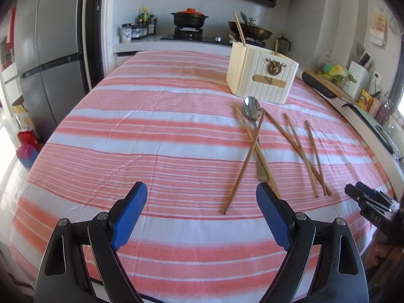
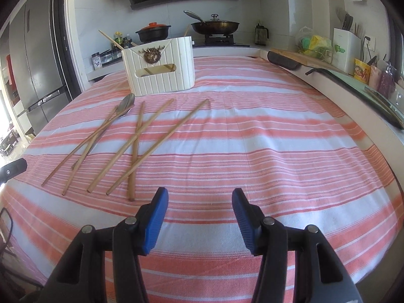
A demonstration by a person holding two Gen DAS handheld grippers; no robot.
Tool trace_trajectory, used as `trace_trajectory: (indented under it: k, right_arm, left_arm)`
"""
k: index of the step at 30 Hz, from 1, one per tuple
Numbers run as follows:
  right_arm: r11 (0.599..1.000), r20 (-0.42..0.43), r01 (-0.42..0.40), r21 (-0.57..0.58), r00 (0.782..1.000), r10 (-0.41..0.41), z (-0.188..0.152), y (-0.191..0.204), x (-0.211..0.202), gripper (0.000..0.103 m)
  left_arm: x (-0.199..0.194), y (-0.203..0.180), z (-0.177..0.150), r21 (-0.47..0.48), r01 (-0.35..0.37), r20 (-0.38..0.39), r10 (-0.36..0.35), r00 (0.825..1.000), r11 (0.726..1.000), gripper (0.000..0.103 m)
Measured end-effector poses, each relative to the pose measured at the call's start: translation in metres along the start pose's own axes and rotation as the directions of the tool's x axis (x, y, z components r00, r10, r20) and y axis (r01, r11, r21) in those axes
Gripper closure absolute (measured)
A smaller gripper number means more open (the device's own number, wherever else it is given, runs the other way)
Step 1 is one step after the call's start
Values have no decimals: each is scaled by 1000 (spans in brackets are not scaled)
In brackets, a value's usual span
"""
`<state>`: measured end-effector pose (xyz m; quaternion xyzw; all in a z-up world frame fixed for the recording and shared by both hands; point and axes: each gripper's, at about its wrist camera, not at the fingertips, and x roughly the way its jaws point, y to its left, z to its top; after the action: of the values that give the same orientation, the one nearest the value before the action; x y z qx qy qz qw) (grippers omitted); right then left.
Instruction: Organize utensils
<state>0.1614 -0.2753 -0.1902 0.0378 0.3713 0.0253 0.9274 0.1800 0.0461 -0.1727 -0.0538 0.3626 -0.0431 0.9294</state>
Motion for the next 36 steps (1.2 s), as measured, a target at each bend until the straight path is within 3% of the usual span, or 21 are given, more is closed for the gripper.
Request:
trace_trajectory:
  k: [31, 36]
  right_arm:
    - [999, -14, 4, 52, 1000, -3, -2, -7, -1, 49]
    - [998, -30, -50, 38, 998, 52, 13, 4, 4, 50]
  left_arm:
    - [-12, -4, 0, 1, -2, 3, 2, 1000, 1000, 14]
    - [-7, 0, 1, -10, -3, -17, 2, 1000, 1000, 14]
